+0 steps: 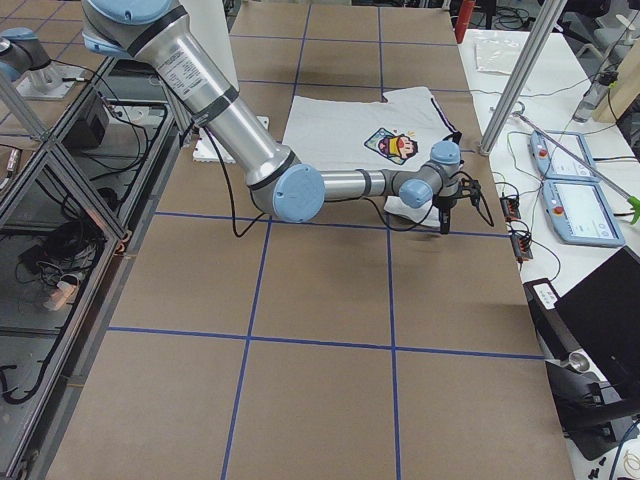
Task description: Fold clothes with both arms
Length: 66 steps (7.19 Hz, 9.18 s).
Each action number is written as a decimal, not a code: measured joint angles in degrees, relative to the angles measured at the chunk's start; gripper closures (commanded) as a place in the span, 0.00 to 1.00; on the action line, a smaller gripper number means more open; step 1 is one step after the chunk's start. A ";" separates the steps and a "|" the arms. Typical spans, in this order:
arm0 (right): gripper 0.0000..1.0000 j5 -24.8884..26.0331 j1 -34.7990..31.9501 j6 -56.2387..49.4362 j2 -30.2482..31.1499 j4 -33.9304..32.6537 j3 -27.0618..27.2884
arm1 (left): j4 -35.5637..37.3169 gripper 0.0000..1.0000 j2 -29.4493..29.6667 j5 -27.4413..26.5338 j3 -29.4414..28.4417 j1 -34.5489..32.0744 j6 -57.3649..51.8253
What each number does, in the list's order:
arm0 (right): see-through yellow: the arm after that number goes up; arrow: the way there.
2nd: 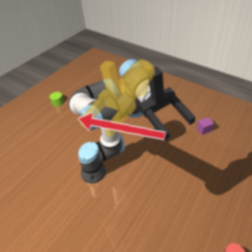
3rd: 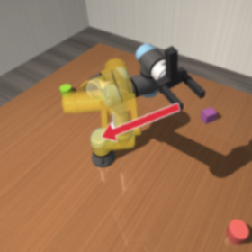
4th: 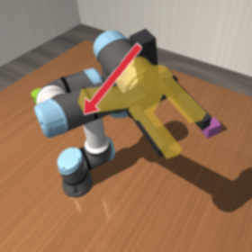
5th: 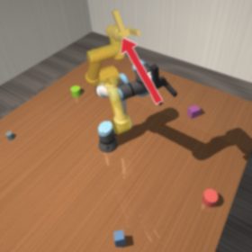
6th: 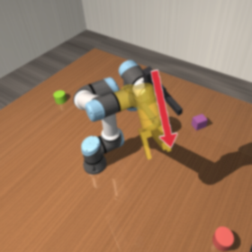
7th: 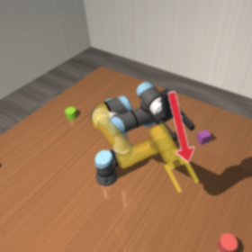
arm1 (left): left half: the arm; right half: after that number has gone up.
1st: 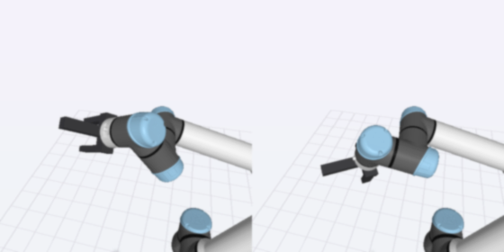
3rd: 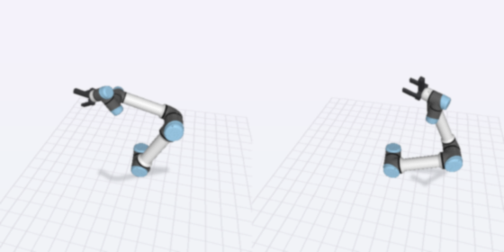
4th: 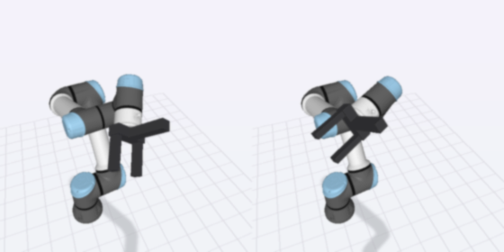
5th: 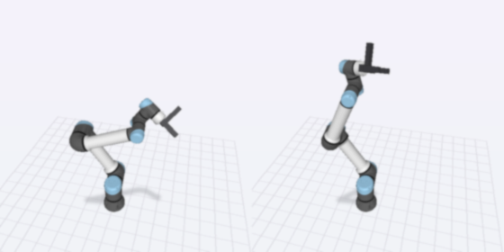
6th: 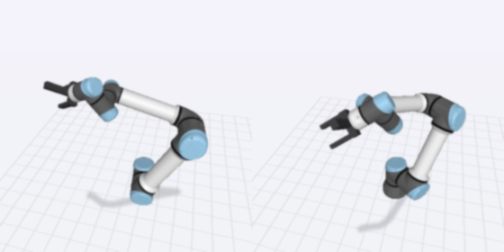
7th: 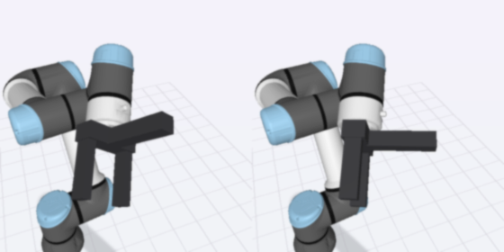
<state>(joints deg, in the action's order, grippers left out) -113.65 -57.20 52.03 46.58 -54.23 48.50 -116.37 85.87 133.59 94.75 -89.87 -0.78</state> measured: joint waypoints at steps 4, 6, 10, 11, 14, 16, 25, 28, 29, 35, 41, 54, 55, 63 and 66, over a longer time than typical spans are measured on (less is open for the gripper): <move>0.77 0.01 0.45 0.00 -0.08 0.00 -0.16 | -0.02 0.00 0.00 -0.02 0.00 -0.04 -0.09; 1.00 -0.07 0.56 0.00 -0.12 0.00 -0.15 | -0.08 0.00 0.00 -0.02 0.00 -0.04 -0.10; 1.00 -0.21 0.59 0.26 -0.10 -0.02 2.31 | 0.00 0.00 0.00 0.00 0.00 0.01 -0.10; 1.00 -0.30 0.83 0.66 -0.14 -0.06 3.59 | 0.00 0.00 0.00 0.00 0.00 0.01 -0.10; 1.00 -0.27 3.77 6.45 -3.81 -0.24 4.87 | -0.06 0.00 0.00 0.00 0.15 0.03 -0.06; 1.00 1.84 6.21 11.13 -9.17 -0.34 0.91 | -0.09 0.00 0.00 0.02 0.38 0.02 0.05; 0.01 10.27 9.56 17.40 -18.05 -0.17 -9.27 | -0.02 0.00 0.00 1.75 0.43 0.06 0.22; 0.00 10.54 9.30 17.43 -17.88 -0.10 -8.55 | -0.05 0.01 1.79 1.88 -0.08 2.56 0.95; 0.00 10.50 9.04 17.50 -17.05 -0.13 -6.66 | -0.22 0.01 4.37 1.85 -1.11 4.29 3.09; 0.00 4.67 7.38 18.30 1.16 -0.42 17.94 | -8.09 0.04 28.67 1.66 -22.88 20.25 40.47; 0.00 3.75 7.32 17.45 7.08 0.02 22.21 | -24.47 0.28 43.20 -11.09 -44.09 28.88 59.26; 0.00 1.51 5.70 17.32 7.49 -0.11 23.18 | -38.14 1.00 49.51 -16.56 -59.50 32.35 63.80; 0.00 1.60 5.70 17.32 7.51 -0.14 23.15 | -38.15 1.00 49.63 -16.72 -59.47 32.42 63.84; 0.00 1.59 5.77 17.38 7.41 -0.09 23.13 | -30.63 1.00 55.80 -25.84 -49.01 40.10 77.60; 0.00 1.67 5.78 17.43 7.43 -0.14 23.05 | -29.33 0.51 56.79 -32.32 -49.20 43.29 78.55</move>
<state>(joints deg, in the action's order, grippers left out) -111.98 -51.42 69.46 54.02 -54.37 71.55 -145.70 142.66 101.28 45.55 -46.58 77.77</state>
